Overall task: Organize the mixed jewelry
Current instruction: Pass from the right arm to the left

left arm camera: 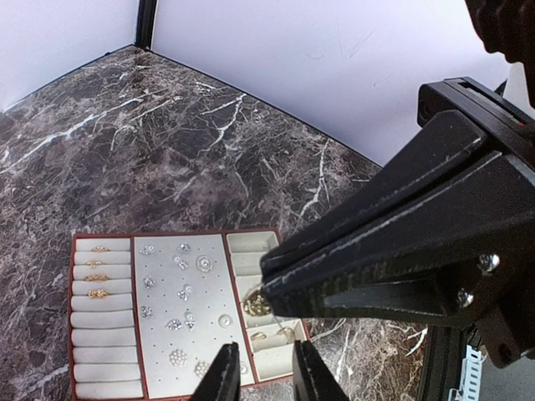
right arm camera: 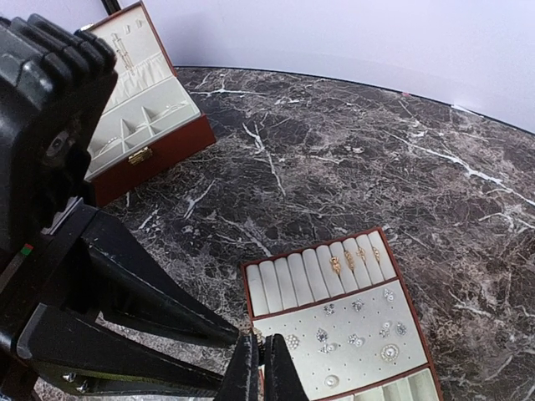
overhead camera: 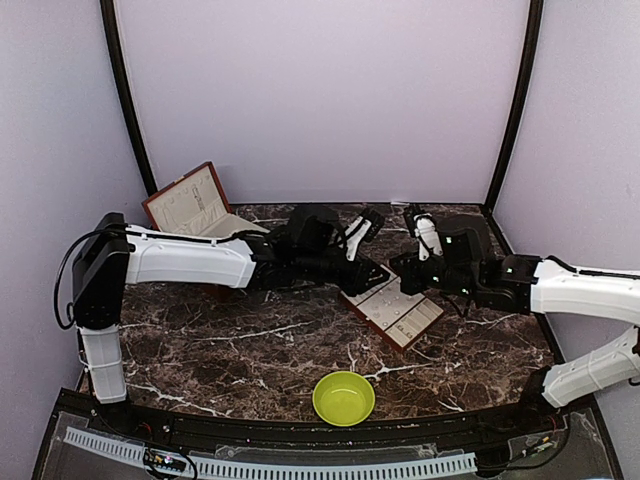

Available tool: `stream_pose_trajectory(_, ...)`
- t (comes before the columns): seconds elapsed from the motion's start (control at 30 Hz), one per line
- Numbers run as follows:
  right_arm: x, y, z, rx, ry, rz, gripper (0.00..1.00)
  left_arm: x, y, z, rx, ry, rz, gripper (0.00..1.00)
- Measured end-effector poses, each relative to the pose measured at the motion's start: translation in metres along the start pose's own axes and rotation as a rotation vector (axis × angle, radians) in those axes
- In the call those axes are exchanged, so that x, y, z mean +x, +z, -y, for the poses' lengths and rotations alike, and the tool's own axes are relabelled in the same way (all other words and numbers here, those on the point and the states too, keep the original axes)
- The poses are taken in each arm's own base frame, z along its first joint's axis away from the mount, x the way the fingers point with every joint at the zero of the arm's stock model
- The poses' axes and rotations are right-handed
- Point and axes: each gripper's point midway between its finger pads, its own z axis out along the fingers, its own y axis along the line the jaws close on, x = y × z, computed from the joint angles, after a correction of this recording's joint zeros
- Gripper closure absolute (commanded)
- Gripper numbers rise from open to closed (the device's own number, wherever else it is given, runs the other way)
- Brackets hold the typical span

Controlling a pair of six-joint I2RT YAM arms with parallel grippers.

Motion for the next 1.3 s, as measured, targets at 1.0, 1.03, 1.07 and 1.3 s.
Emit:
stream_pose_trajectory(1.0, 0.003, 0.001, -0.007, -0.017, -0.069, -0.005, 0.98, -0.006, 0.001, -0.001, -0.013, 0.005, 0.007, 1.00)
stream_pose_trajectory(1.03, 0.003, 0.000, -0.007, -0.017, -0.069, -0.003, 0.94, -0.006, 0.001, -0.001, -0.014, 0.005, 0.007, 1.00)
stream_pose_trajectory(1.07, 0.003, 0.000, -0.007, -0.017, -0.069, -0.002, 0.89, -0.006, 0.001, -0.001, -0.014, 0.005, 0.007, 1.00)
stream_pose_trajectory(1.3, -0.010, -0.015, -0.007, -0.022, -0.040, 0.061, 0.62, -0.003, 0.001, -0.004, -0.032, 0.003, 0.004, 1.00)
